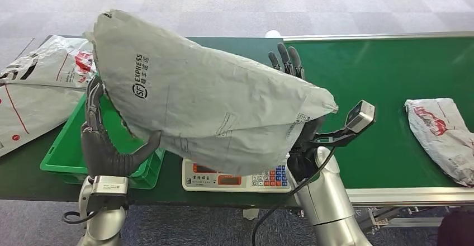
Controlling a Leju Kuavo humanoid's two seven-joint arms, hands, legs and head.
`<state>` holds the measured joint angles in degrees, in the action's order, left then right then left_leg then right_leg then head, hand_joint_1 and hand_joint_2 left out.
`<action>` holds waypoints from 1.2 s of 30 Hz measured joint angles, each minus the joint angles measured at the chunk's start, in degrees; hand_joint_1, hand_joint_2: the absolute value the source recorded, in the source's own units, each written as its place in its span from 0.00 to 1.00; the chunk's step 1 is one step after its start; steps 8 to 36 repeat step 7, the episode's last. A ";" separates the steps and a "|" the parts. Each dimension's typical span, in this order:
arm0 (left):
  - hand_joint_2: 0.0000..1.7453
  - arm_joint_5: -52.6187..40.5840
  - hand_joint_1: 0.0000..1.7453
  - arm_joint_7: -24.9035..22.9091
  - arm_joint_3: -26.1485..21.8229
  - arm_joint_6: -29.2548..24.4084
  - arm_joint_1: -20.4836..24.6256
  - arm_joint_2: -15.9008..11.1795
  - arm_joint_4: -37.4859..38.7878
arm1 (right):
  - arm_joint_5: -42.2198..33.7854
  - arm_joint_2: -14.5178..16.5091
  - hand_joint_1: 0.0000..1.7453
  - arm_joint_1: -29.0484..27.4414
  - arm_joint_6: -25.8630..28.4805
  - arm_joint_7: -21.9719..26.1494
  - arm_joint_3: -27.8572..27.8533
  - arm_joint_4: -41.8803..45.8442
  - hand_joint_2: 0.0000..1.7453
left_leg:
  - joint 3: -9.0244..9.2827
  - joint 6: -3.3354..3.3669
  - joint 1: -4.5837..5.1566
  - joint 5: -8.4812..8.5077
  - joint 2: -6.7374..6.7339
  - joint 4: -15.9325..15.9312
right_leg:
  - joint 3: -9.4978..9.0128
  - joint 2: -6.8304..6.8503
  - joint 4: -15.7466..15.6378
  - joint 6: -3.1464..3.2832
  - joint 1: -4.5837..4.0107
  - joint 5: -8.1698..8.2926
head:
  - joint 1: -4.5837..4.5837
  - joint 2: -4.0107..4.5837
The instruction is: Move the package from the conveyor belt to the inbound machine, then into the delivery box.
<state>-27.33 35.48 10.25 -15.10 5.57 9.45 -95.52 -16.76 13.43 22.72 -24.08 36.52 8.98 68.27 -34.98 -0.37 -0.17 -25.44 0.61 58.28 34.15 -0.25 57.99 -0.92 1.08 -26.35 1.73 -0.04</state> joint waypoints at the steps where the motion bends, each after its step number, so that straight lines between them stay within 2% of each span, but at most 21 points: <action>1: 1.00 -0.15 0.00 0.01 -0.40 -0.05 -0.03 0.24 0.14 | 7.54 -0.07 0.00 -0.37 4.36 0.07 -0.18 1.10 1.00 | 0.01 0.00 0.00 0.00 -0.04 0.00 | 0.01 -0.02 0.00 0.00 0.00 0.00 | 0.00 0.00; 4: 1.00 -0.34 0.00 0.00 -1.44 -0.41 -0.24 0.75 0.31 | 27.84 -0.32 0.00 -1.53 16.91 -1.56 -0.37 4.29 1.00 | 0.01 0.00 -0.01 0.00 -0.05 0.00 | 0.02 -0.01 0.00 0.00 -0.04 0.00 | 0.00 0.00; 6: 1.00 -0.53 0.00 -0.03 -1.94 -0.63 -0.48 1.02 0.33 | 35.57 -0.43 0.00 -2.29 24.92 -3.74 -0.37 6.22 1.00 | 0.00 -0.01 -0.03 0.00 -0.04 0.00 | 0.01 -0.01 0.00 0.00 -0.05 0.00 | 0.00 0.00; 7: 1.00 -0.60 0.00 -0.03 -2.05 -0.67 -0.55 1.08 0.33 | 37.23 -0.45 0.00 -2.46 26.89 -4.33 -0.37 6.67 1.00 | 0.00 -0.01 -0.03 0.01 -0.04 0.00 | 0.01 0.00 0.00 0.00 -0.06 0.00 | 0.00 0.00; 36: 1.00 -0.60 0.00 -0.03 -2.05 -0.67 -0.55 1.08 0.33 | 37.23 -0.45 0.00 -2.46 26.89 -4.33 -0.37 6.67 1.00 | 0.00 -0.01 -0.03 0.01 -0.04 0.00 | 0.01 0.00 0.00 0.00 -0.06 0.00 | 0.00 0.00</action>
